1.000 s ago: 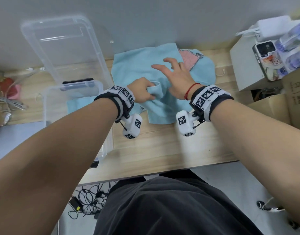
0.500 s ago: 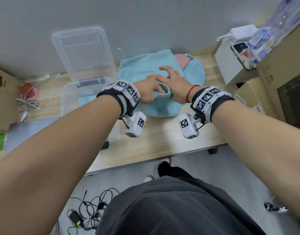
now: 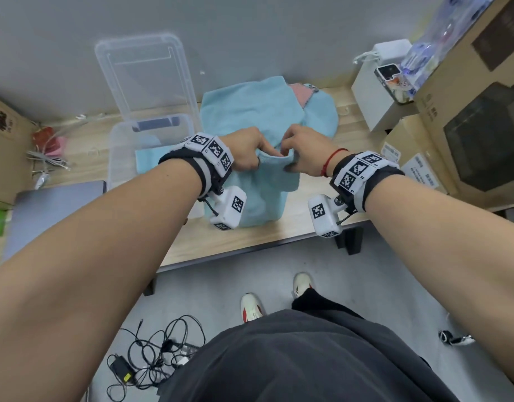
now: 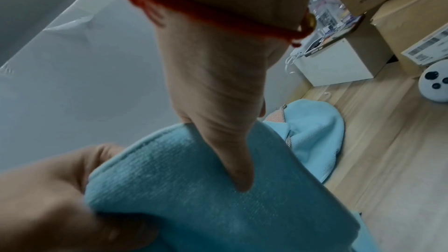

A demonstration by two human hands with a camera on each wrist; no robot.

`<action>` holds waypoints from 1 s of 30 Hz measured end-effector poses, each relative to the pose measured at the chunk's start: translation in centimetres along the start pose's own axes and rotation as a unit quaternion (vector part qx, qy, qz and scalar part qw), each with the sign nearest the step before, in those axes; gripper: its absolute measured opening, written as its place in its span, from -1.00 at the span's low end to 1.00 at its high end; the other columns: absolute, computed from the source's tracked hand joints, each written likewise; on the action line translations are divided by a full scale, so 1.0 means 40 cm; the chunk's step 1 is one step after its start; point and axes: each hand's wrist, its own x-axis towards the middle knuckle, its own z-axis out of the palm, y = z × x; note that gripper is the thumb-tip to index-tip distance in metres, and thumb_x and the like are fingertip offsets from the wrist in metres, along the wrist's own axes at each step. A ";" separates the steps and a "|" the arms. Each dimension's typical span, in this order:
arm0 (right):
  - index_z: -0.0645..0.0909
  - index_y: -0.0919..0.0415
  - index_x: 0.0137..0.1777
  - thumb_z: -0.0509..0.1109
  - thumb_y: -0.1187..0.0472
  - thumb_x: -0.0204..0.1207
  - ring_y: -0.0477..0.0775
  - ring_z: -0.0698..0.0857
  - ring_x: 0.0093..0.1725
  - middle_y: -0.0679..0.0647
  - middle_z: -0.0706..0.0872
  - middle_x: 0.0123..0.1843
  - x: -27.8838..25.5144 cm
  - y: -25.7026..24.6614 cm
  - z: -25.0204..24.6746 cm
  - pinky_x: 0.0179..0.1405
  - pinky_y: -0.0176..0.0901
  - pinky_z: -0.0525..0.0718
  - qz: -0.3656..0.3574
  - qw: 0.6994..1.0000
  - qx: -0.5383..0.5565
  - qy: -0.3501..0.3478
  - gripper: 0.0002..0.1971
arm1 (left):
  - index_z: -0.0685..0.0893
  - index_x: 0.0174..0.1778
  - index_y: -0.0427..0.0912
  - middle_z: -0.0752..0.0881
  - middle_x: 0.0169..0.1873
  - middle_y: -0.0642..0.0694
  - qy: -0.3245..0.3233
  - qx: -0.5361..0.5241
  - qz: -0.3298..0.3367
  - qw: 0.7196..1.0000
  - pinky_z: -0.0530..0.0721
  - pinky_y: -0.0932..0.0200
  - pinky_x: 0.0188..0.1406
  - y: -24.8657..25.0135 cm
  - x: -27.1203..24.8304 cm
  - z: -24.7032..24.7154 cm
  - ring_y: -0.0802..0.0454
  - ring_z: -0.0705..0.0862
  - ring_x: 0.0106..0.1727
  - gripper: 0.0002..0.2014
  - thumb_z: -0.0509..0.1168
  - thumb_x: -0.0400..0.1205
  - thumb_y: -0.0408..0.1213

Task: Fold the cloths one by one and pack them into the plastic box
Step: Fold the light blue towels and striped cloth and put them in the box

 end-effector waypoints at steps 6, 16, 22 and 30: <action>0.73 0.10 -0.08 0.52 0.10 0.45 0.26 0.68 0.00 0.21 0.74 -0.10 -0.029 0.083 -0.031 -0.17 -0.13 0.46 0.090 0.991 0.073 0.074 -0.88 | 0.79 0.11 -0.16 0.76 -0.07 -0.21 0.068 0.061 -0.114 0.989 0.57 0.17 -0.11 -0.028 0.003 -0.021 -0.16 0.67 -0.01 -0.65 0.58 0.41 -0.21; 0.73 0.04 -0.23 0.65 0.19 0.35 -0.23 0.66 -0.30 -0.16 0.74 -0.32 0.001 0.138 -0.160 -0.21 -0.33 0.63 0.088 0.837 0.494 0.218 -0.87 | 0.25 -0.54 -0.11 0.25 -0.52 -0.07 0.149 0.012 -0.195 0.969 0.23 0.09 -0.37 -0.073 0.013 -0.059 -0.06 0.25 -0.40 -0.37 0.53 0.35 0.21; 0.71 0.15 -0.18 0.61 0.02 0.38 -0.03 0.69 -0.22 0.06 0.76 -0.20 0.020 0.148 -0.181 -0.12 -0.09 0.69 0.081 0.811 0.530 0.235 -0.78 | 0.55 -0.31 -0.18 0.49 -0.37 -0.17 0.164 -0.022 -0.225 0.960 0.44 0.05 -0.26 -0.080 0.020 -0.057 -0.10 0.46 -0.30 -0.44 0.49 0.33 0.30; 0.67 0.03 -0.15 0.32 -0.19 0.46 0.03 0.72 -0.15 -0.03 0.77 -0.19 0.003 0.252 -0.107 -0.04 0.03 0.73 0.223 0.855 0.372 0.286 -0.69 | 0.79 -0.04 -0.12 0.78 -0.18 -0.10 0.146 -0.051 -0.238 0.959 0.62 0.09 -0.17 -0.105 0.003 -0.013 -0.08 0.71 -0.11 -0.45 0.49 0.33 0.29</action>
